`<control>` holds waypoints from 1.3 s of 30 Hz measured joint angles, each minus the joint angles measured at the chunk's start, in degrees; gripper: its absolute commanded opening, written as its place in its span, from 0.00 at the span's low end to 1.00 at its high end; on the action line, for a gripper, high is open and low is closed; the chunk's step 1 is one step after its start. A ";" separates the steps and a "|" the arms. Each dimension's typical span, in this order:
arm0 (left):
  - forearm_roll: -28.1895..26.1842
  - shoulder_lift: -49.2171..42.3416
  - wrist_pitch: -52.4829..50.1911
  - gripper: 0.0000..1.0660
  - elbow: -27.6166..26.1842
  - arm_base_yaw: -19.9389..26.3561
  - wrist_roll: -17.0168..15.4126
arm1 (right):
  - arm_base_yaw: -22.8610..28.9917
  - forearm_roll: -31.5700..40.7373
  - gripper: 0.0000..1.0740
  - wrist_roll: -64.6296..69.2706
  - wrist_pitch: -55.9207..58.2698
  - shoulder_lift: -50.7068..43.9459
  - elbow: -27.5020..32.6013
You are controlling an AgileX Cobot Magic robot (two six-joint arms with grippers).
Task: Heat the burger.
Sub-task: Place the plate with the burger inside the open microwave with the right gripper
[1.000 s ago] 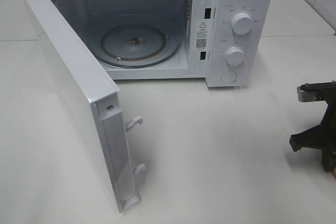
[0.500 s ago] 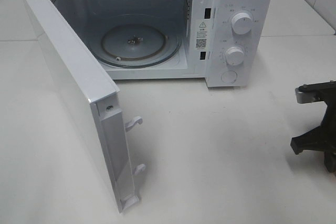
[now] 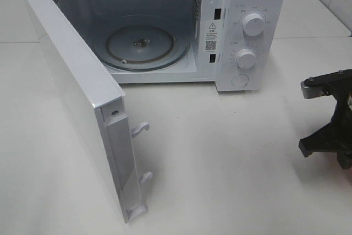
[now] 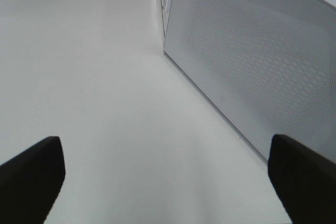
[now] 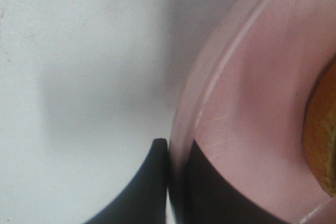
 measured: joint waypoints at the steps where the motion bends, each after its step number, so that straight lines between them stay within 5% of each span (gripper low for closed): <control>1: 0.00 0.00 0.00 0.92 0.00 0.00 0.00 | 1.15 -1.38 0.00 1.38 1.20 -0.80 0.00; 39: 0.00 0.00 0.00 0.92 0.00 0.00 0.00 | 23.95 -7.62 0.00 5.39 17.93 -12.09 0.06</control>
